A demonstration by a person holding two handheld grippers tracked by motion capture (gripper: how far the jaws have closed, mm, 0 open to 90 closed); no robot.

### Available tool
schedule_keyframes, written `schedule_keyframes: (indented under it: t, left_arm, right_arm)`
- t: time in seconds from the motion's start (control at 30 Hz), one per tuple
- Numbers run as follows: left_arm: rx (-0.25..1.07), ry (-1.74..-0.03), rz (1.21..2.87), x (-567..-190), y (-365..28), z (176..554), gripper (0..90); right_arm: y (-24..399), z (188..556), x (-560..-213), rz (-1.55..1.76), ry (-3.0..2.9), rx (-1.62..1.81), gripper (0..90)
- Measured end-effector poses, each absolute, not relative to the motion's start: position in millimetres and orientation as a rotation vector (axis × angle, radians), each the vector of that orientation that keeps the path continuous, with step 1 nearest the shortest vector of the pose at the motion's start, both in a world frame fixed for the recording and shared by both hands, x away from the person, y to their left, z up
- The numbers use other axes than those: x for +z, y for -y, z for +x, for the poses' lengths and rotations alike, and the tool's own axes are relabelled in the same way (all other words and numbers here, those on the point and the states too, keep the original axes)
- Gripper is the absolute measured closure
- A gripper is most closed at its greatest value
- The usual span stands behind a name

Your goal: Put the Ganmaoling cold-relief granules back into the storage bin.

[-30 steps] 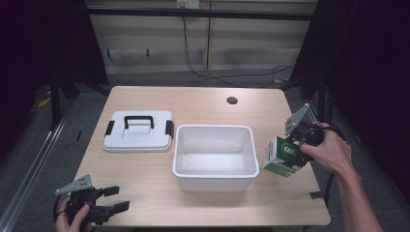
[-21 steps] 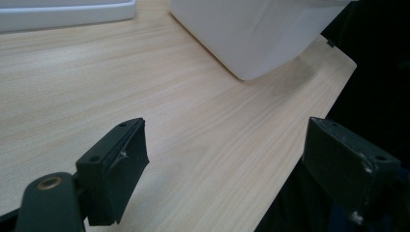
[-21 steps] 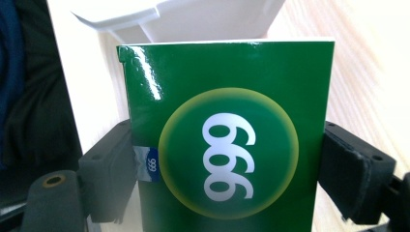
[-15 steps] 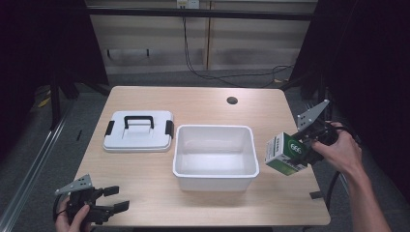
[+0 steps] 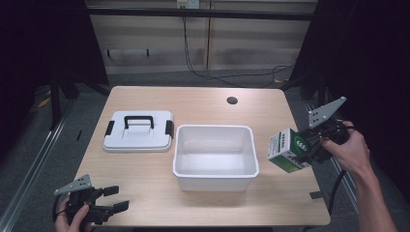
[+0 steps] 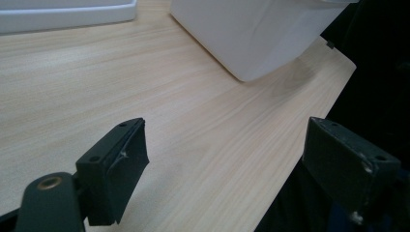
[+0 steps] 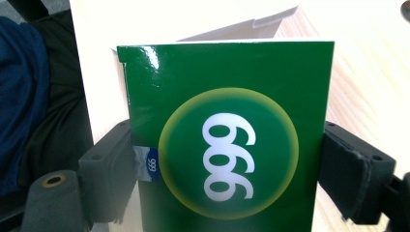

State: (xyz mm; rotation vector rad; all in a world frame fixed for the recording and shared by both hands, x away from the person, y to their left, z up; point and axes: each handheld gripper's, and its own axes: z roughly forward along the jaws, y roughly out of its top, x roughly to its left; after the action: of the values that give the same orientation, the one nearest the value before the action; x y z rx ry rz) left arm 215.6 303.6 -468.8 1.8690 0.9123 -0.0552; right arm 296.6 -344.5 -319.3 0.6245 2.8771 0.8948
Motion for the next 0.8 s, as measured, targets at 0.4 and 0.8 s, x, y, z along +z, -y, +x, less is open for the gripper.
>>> schedule_keyframes:
  t: [0.4, 0.8]
  left_arm:
    - [-0.057, -0.910, 1.867, -469, -303, 215, 16.0]
    - [-0.057, -0.907, 1.869, -468, -303, 215, 16.0]
  right_arm:
    - [336, 300, -302, 0.589, -2.847, 0.936, 16.3]
    - [315, 305, -283, 0.527, -2.832, 0.966, 16.4]
